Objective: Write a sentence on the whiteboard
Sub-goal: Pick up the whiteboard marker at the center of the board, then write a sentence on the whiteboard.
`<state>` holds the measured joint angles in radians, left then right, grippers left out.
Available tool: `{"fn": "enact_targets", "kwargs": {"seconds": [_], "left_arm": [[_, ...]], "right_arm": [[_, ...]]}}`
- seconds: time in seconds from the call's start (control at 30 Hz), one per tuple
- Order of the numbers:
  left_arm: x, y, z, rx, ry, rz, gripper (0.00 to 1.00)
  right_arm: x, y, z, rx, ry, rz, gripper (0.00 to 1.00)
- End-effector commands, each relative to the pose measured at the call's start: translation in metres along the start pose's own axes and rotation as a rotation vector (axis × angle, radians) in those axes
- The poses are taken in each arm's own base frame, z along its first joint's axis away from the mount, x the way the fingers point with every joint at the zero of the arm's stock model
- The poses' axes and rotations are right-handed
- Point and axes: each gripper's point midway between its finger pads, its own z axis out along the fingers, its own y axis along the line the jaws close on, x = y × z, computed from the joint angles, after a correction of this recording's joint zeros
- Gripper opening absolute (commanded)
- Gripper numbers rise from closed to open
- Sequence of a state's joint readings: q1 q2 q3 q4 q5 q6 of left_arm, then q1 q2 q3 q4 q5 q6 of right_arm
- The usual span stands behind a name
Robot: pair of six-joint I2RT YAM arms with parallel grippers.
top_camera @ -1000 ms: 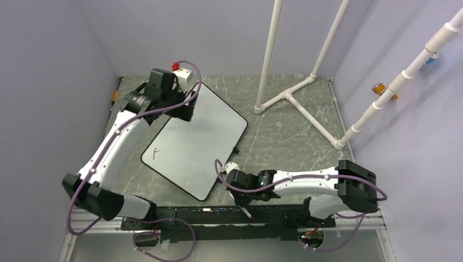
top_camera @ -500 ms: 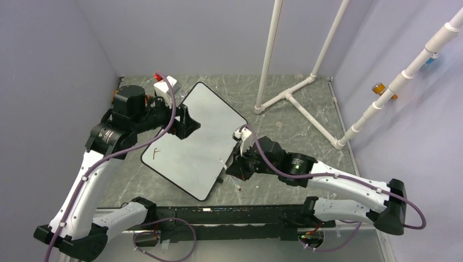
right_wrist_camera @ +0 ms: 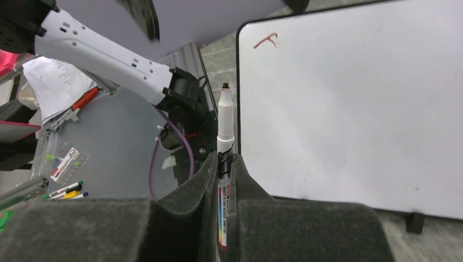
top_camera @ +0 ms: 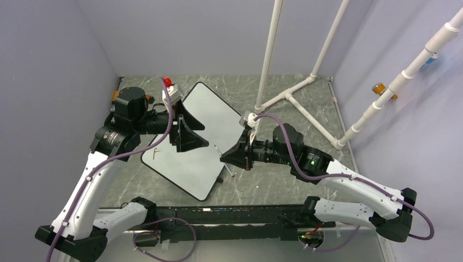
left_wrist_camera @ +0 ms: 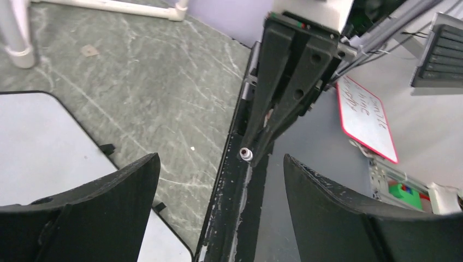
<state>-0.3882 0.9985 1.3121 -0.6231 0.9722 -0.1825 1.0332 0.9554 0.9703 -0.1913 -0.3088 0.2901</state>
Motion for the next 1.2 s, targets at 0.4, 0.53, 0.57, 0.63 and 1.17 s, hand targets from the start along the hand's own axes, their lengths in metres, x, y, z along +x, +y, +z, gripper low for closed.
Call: {"fn": "enact_targets", "kwargs": {"seconds": [0.4, 0.53, 0.57, 0.63, 1.17], "left_arm": [[0.008, -0.019, 0.015, 0.144, 0.037, 0.023, 0.72], [0.01, -0.014, 0.021, 0.139, 0.055, 0.014, 0.66], [0.009, -0.015, 0.022, 0.139, 0.059, 0.014, 0.65], [0.01, -0.015, 0.023, 0.141, 0.068, 0.018, 0.61], [0.016, -0.016, 0.024, 0.15, 0.095, 0.027, 0.0]], "right_arm": [[-0.053, 0.012, 0.01, -0.103, -0.098, -0.094, 0.0], [-0.053, 0.012, 0.01, -0.101, -0.09, -0.099, 0.0], [-0.054, 0.012, 0.01, -0.102, -0.091, -0.1, 0.0], [-0.055, 0.012, 0.01, -0.104, -0.089, -0.102, 0.0], [-0.056, 0.01, 0.013, -0.106, -0.088, -0.102, 0.0]]}}
